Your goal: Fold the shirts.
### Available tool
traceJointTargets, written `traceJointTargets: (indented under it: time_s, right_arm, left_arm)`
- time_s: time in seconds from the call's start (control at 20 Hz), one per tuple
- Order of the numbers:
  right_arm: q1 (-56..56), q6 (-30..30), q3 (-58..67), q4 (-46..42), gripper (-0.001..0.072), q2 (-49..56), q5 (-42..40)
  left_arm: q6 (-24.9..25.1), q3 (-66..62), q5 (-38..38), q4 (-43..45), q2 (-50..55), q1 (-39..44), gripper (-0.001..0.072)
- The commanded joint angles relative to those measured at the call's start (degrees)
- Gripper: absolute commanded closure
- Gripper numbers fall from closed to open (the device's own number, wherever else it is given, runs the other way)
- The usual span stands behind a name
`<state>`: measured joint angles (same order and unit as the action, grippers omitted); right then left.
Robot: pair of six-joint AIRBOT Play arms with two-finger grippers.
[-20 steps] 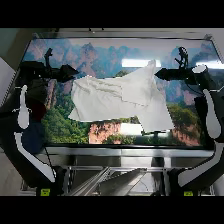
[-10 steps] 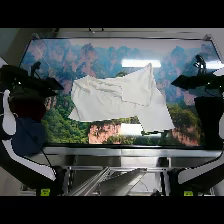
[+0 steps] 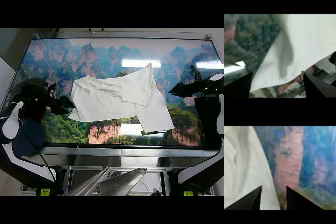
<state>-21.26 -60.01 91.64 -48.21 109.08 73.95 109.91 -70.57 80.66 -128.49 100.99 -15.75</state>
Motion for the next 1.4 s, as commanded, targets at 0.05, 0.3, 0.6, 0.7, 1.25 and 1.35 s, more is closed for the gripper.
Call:
traceJointTargets:
  time_s: [0.05,0.3,0.6,0.7,1.25,1.35]
  right_arm:
    - [0.0,0.4,0.0,1.5,0.0365,0.3,0.5]
    - [0.0,1.7,0.0,1.5,0.0365,0.3,1.1]
    - [0.2,1.7,0.0,-0.6,0.0364,0.4,1.2]
    - [0.6,1.7,0.0,-2.4,0.0364,1.2,-0.2]
    - [6.7,3.0,0.1,-0.7,0.0368,6.5,3.3]
    - [7.8,4.1,0.1,-0.6,0.0575,6.5,5.7]
  left_arm:
    - [0.9,5.1,-4.8,1.0,0.1,2.9,0.0012]
    - [2.0,1.9,-4.1,1.0,0.0,3.7,0.0619]
    - [2.0,-5.5,1.9,1.6,-0.1,3.4,0.0687]
    - [1.6,-6.8,1.8,1.6,-0.2,2.6,0.0688]
    - [0.6,-7.2,1.6,1.3,-1.9,-0.8,0.0688]
    - [0.5,-7.2,1.6,1.0,-1.9,-0.9,0.0688]
